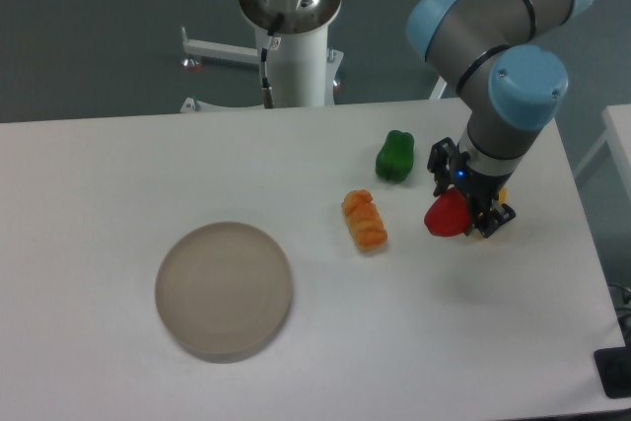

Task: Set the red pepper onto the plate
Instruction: 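Carry the held red pepper with the gripper over the beige plate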

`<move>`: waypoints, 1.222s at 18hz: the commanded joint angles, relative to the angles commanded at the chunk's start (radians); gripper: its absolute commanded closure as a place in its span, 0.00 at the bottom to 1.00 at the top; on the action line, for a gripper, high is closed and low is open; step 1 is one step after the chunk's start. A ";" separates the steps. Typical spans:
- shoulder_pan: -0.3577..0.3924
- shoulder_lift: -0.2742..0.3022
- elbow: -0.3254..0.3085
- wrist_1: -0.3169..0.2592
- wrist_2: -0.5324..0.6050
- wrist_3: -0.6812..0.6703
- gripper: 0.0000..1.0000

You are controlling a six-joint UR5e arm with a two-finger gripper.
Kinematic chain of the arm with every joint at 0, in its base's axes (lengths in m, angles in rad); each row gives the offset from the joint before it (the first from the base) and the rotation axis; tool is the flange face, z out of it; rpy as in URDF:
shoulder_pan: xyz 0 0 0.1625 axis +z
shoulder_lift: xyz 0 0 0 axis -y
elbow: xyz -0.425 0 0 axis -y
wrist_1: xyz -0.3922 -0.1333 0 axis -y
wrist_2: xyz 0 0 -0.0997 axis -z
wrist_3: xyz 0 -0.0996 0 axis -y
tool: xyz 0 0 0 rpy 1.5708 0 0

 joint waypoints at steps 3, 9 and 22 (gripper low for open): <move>-0.002 0.002 0.000 0.002 0.003 0.000 0.76; -0.035 0.009 -0.023 -0.003 -0.011 -0.044 0.76; -0.317 0.071 -0.150 0.043 -0.117 -0.460 0.81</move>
